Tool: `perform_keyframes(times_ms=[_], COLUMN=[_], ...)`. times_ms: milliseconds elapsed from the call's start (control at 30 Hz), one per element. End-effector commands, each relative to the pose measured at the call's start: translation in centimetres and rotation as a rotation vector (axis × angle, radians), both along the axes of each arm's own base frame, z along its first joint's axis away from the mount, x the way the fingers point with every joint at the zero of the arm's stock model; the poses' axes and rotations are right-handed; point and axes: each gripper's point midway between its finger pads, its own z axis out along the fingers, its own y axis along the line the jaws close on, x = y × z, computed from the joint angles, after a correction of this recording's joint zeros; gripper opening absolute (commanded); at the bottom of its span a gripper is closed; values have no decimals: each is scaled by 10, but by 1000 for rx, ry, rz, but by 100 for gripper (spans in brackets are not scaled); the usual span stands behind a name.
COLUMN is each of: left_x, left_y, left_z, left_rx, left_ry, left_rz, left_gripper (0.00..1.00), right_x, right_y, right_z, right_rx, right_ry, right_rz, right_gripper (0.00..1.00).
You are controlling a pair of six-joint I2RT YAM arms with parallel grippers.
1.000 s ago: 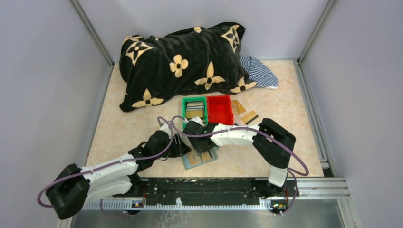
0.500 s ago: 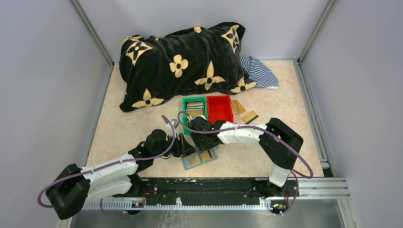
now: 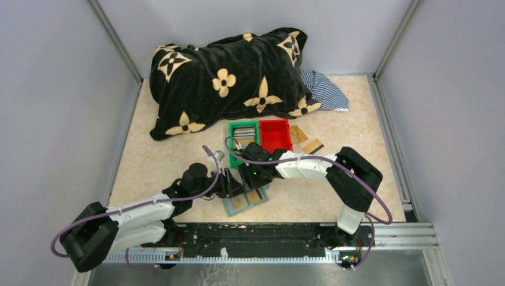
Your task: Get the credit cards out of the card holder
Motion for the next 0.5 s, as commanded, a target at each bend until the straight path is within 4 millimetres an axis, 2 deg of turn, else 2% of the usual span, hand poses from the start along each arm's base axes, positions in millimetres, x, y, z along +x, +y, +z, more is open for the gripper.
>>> perform_keyframes(times_ms=[0,167,267,467], left_x=[-7,-5,-2,3], left_y=[-17,-17,-15,-14], left_z=[33,57,81,87], left_rx=[-98,-90,-98,-87], left_ry=[51,73,25,3], left_rz=[-46,-30,-19,-3], left_gripper=[55,55,56,56], right_x=[-11,-6,-3,6], right_y=[16,16,12,3], right_z=[-11,-15,-18,-6], right_rx=[63,58,41,55], right_ry=[57,38,25,-39], right_rz=[-12,-33,-59,-145], right_gripper=[12,5,2,0])
